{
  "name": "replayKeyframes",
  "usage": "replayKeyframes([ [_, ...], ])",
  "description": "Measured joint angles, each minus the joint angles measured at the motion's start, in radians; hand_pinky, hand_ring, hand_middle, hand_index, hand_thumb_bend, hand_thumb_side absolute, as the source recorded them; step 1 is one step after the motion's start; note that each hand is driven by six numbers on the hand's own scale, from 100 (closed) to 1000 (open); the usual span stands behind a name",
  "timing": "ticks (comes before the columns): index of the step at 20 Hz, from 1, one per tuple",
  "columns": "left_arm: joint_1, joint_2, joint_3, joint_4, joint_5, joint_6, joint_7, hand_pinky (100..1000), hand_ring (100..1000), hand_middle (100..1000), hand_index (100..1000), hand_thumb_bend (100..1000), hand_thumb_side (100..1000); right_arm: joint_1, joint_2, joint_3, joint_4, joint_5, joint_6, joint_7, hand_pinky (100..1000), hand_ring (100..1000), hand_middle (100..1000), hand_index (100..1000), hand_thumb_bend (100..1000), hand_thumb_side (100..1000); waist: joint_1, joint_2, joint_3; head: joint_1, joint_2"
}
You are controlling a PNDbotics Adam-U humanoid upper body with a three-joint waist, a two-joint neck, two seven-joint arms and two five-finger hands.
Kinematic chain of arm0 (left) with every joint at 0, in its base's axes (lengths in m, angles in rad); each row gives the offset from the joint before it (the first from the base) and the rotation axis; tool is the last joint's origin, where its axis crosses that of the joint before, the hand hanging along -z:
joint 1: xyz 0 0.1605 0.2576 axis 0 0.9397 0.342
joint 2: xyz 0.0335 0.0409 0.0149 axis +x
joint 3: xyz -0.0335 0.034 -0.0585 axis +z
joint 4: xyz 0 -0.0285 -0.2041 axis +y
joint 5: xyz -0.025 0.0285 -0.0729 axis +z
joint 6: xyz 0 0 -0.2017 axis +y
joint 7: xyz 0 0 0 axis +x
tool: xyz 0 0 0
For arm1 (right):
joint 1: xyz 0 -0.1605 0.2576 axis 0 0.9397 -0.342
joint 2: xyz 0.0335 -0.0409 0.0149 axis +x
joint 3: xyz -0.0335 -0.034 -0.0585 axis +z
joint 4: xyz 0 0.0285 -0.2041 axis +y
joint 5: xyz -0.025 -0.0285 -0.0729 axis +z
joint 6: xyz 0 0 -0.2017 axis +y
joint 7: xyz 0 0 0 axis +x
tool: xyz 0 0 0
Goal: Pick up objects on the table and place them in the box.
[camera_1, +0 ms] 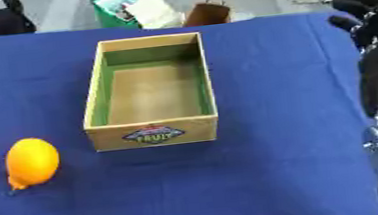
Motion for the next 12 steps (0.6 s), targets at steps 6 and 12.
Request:
replayKeyframes([
  [6,-0.006,-0.022,-0.014,0.019,0.008,-0.004,-0.049,747,797,839,992,563,856,-0.001,0.002,0.000,0.000,0.000,-0.001,0.001,801,826,763,838,100,1000,-0.006,0.014,-0.005,-0.013,-0.009],
  [12,-0.010,-0.040,-0.033,0.060,-0.006,-0.014,-0.093,750,802,832,985,733,884,-0.004,0.003,0.001,0.000,0.000,-0.001,0.003,801,826,762,837,100,1000,-0.009,0.016,-0.007,-0.016,-0.017],
])
